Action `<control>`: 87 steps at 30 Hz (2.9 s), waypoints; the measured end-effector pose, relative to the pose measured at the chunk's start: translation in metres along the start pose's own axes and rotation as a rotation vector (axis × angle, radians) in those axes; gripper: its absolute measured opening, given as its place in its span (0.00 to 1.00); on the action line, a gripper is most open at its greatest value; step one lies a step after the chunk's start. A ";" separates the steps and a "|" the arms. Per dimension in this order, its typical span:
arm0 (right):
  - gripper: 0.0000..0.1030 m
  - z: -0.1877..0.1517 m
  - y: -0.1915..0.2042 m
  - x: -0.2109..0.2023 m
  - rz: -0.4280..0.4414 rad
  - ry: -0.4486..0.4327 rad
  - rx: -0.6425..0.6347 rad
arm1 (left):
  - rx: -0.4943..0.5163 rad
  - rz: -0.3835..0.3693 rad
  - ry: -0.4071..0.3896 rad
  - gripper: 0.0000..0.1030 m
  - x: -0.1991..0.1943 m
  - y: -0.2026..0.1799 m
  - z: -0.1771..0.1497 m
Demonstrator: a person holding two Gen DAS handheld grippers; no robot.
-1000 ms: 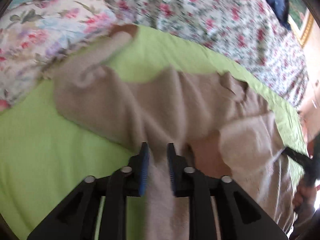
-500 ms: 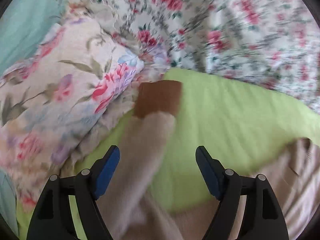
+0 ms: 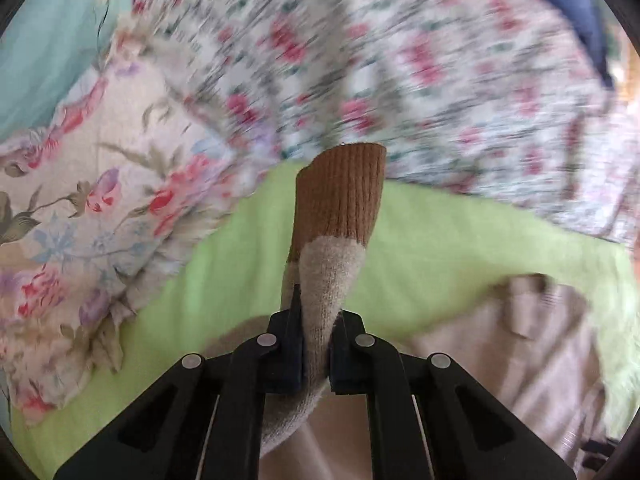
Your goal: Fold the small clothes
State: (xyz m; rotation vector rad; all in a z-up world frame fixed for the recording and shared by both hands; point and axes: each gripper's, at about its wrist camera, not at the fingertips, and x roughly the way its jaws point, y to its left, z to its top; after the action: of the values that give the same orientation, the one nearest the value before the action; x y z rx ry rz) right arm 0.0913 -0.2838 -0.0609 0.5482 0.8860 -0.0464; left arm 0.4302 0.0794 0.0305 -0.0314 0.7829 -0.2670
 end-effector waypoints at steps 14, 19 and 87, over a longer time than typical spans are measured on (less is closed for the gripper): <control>0.49 -0.021 -0.024 -0.040 -0.049 -0.068 0.075 | 0.286 -0.378 -0.001 0.07 -0.051 -0.197 -0.077; 0.49 -0.021 -0.035 -0.039 -0.058 -0.072 0.113 | 0.411 -0.416 0.078 0.07 -0.021 -0.255 -0.113; 0.16 0.028 0.090 0.078 0.243 0.095 -0.187 | -0.243 0.160 0.035 0.67 -0.029 -0.017 -0.182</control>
State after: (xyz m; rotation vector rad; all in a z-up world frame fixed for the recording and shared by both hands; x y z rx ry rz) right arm 0.1845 -0.2055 -0.0661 0.4821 0.8994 0.2825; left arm 0.2791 0.0828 -0.0763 -0.1922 0.8444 -0.0197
